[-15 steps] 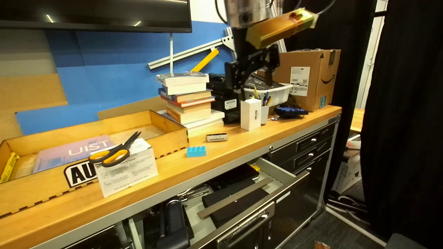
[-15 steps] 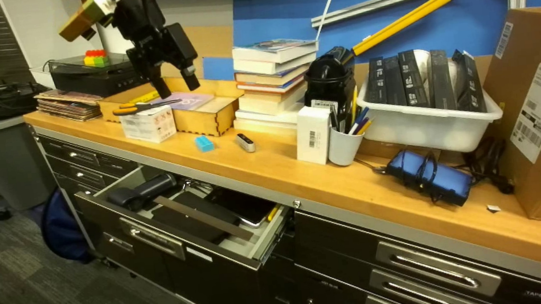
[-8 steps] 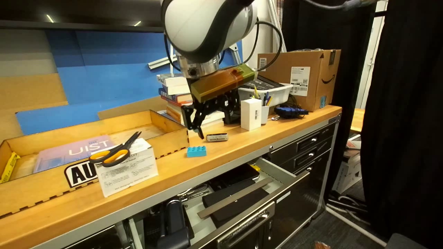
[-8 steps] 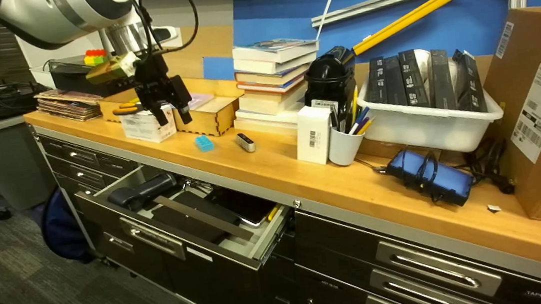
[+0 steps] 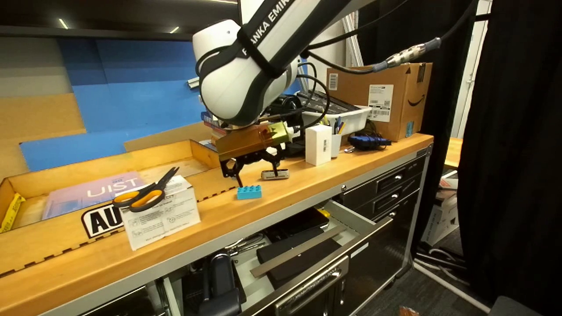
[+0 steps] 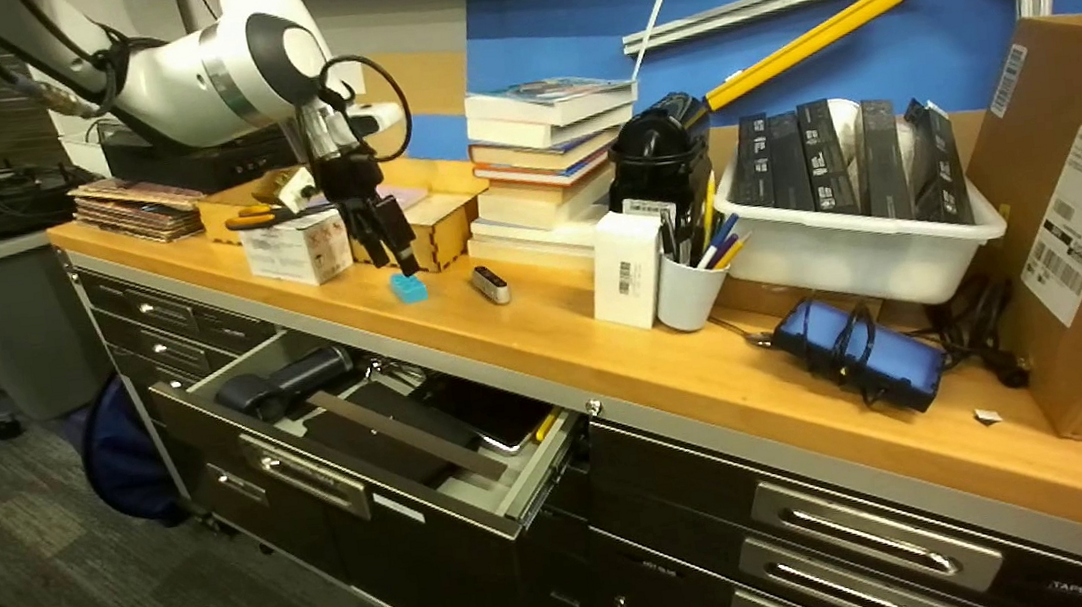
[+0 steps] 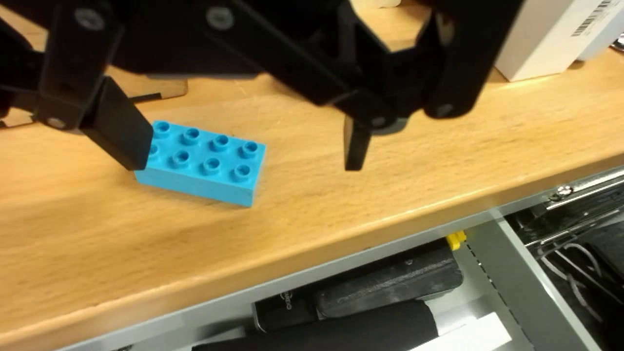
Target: Pick up the blue block, put it in the drawer and close the drawer.
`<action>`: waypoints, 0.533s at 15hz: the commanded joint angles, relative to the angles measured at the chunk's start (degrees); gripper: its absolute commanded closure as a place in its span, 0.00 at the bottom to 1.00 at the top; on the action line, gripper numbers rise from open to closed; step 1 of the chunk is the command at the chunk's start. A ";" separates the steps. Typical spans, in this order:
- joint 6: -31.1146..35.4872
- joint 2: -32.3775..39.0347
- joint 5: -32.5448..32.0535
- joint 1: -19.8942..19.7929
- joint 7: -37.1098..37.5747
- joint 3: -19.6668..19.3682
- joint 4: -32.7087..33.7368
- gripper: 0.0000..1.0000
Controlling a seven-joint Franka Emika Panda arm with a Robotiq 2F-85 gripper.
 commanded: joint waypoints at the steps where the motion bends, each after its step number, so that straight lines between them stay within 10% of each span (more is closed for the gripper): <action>1: -1.26 5.03 -0.37 3.50 6.02 -2.60 6.64 0.00; 8: -0.96 9.06 -0.50 5.79 10.24 -5.10 10.09 0.00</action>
